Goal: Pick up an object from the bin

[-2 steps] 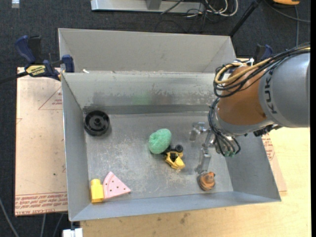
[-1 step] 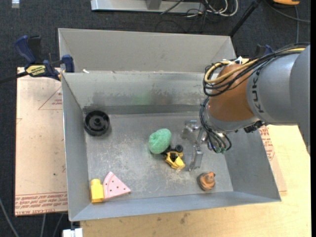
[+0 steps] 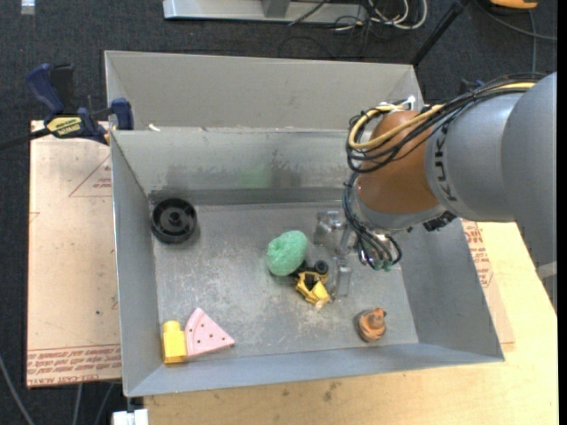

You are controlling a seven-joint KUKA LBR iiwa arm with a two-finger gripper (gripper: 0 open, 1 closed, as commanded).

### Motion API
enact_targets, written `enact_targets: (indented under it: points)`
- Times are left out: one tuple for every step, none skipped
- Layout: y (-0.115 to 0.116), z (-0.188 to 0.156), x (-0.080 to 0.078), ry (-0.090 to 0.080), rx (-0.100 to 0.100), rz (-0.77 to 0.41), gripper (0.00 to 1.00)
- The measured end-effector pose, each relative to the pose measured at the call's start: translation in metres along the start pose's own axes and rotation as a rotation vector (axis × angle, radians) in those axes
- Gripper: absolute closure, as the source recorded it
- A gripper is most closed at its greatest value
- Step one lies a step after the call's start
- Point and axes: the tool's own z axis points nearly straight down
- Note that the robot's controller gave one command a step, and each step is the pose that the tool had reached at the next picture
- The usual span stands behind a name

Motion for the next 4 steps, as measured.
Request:
enact_targets:
  points:
    - [0.021, 0.002, 0.005, 0.002, -0.002, -0.128, 0.00]
    - [0.032, 0.002, 0.008, 0.001, -0.002, -0.077, 0.00]
    - [0.040, 0.000, 0.018, 0.003, -0.002, 0.086, 0.00]
    - [0.072, 0.000, -0.001, -0.003, -0.003, -0.084, 1.00]
